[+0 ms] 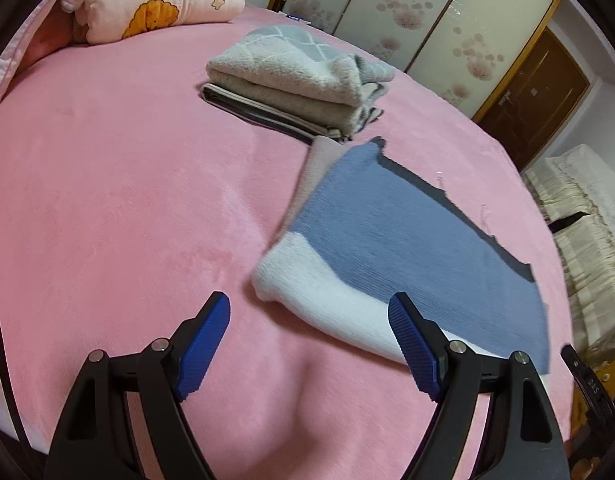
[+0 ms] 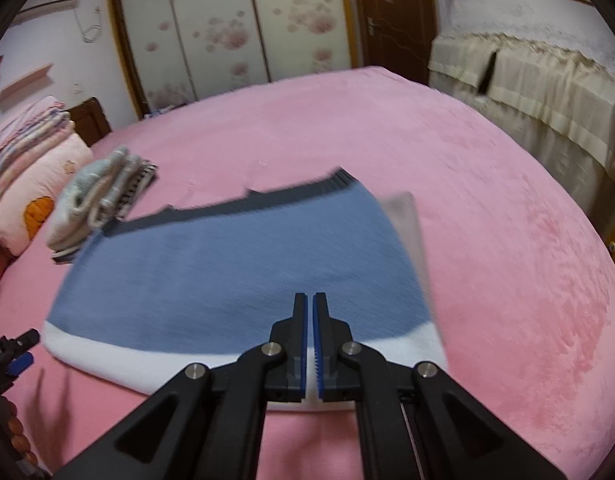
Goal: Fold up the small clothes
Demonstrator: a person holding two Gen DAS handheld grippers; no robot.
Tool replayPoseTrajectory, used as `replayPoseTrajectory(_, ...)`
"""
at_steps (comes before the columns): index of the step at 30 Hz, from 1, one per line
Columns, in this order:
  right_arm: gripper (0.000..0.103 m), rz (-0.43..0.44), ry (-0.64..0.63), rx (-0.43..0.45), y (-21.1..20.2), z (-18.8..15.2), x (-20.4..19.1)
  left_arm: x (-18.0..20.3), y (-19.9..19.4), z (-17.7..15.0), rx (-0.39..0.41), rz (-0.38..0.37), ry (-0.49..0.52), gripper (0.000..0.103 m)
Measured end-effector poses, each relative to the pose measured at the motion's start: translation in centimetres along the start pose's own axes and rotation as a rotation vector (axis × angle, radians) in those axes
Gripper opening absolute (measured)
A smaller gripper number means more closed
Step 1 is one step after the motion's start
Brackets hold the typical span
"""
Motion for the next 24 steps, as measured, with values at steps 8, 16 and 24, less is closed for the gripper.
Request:
replayPoseTrajectory(8,0.003,0.063,-0.100,0.033,-1.4,0.1,-5.3,0.2,2.5,-2.7,-0.106,-0.134,-0.107,0.080)
replayPoseTrajectory(16,0.003,0.086,-0.164,0.009,0.2,-1.3,-8.0,0.5,6.1,-2.2,-0.068,-0.264,-0.171,0.081)
replayPoseTrajectory(24,0.003,0.101,-0.170,-0.012,2.7,-2.0,-9.1,1.5,9.1,0.9,0.000,-0.335,-0.164,0.084)
Point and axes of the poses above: each gripper's, at about its wrist camera, not at the fingertips, and y roughly the way its jaws point, x to its right, z to its top, the point moved 7 cm from there along y, roughly the way its jaws point, and after that the axes turned 5 degrees about -x, right-handed, at the moved point
